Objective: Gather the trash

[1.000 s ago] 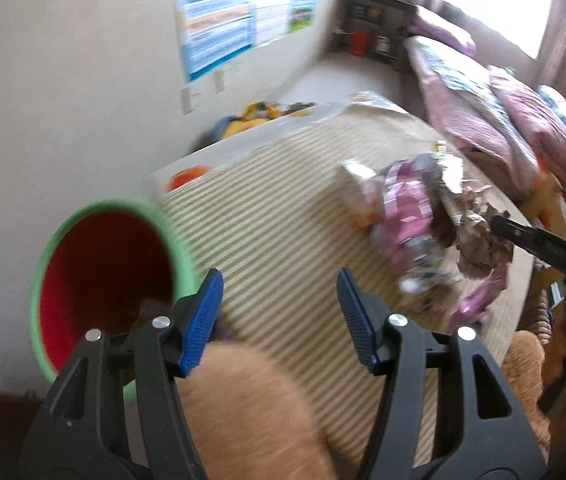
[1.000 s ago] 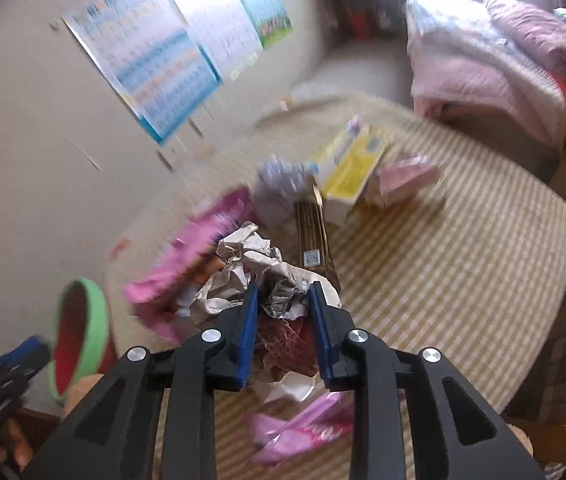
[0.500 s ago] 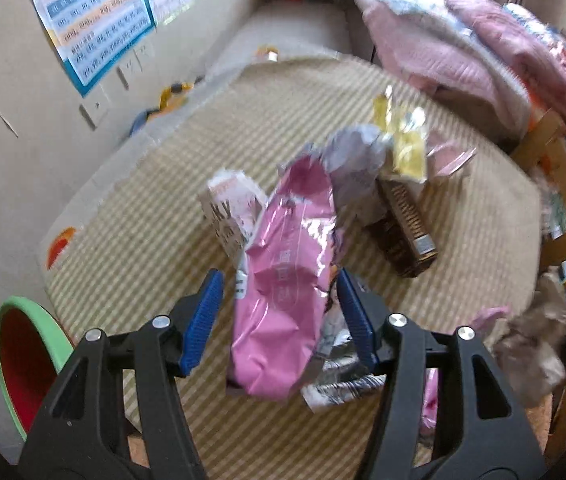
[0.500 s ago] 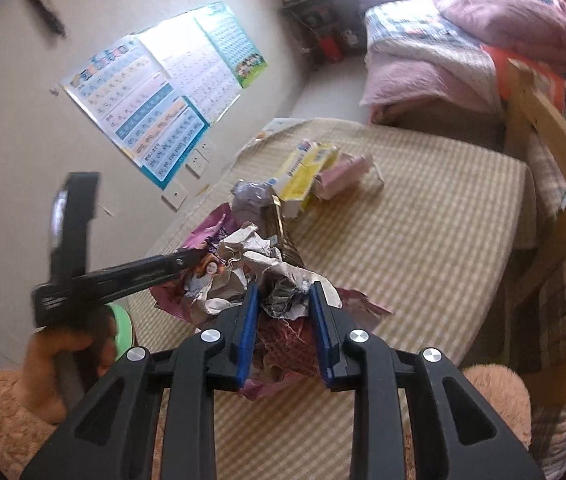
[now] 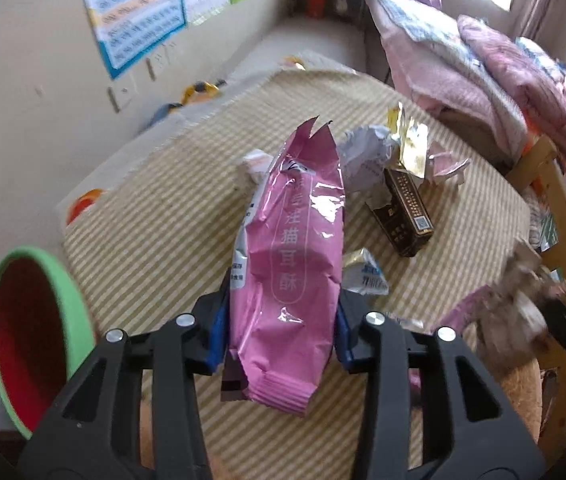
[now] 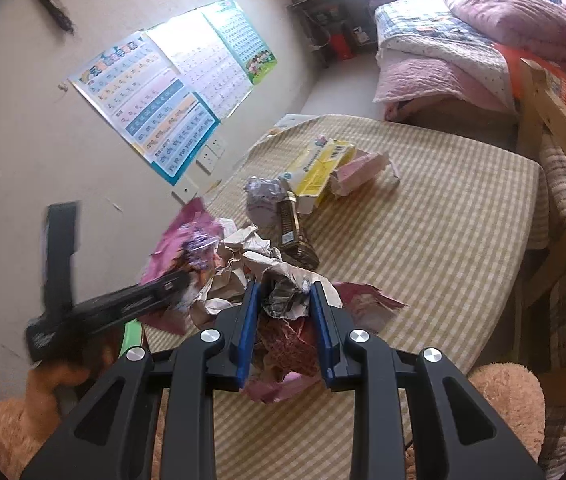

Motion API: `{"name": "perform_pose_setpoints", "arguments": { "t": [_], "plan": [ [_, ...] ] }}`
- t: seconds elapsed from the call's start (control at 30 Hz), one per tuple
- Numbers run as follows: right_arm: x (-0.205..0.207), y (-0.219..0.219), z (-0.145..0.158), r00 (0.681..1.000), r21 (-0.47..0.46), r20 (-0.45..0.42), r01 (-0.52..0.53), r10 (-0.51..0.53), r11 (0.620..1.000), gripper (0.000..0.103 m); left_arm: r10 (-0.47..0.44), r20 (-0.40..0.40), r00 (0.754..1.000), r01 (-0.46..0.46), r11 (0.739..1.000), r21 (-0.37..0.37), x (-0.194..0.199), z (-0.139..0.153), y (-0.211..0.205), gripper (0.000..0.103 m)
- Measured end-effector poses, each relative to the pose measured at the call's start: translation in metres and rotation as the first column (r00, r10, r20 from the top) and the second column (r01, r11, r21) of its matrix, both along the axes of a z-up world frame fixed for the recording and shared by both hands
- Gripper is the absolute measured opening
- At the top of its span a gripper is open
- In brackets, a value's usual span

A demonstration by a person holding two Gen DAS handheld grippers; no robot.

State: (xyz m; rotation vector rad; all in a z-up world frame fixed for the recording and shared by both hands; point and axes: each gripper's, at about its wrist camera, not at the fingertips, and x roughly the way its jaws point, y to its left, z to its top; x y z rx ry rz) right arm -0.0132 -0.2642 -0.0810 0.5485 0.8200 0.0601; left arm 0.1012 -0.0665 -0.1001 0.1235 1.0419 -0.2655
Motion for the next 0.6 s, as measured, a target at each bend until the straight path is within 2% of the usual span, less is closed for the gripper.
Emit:
{"name": "perform_pose_setpoints", "arguments": {
  "t": [0.23,0.6],
  "plan": [
    [0.011,0.019,0.011,0.999,-0.07,0.011,-0.031,0.032,0.997,0.025,0.096,0.074,0.993,-0.093,0.994,-0.05,-0.039,0.029,0.047,0.04],
    [0.017,0.049,0.028,0.996,-0.149,0.032,-0.081,0.087,0.986,0.025,0.167,0.115,0.979,-0.155,0.982,-0.105,-0.048,0.045,0.084,0.04]
  ]
}}
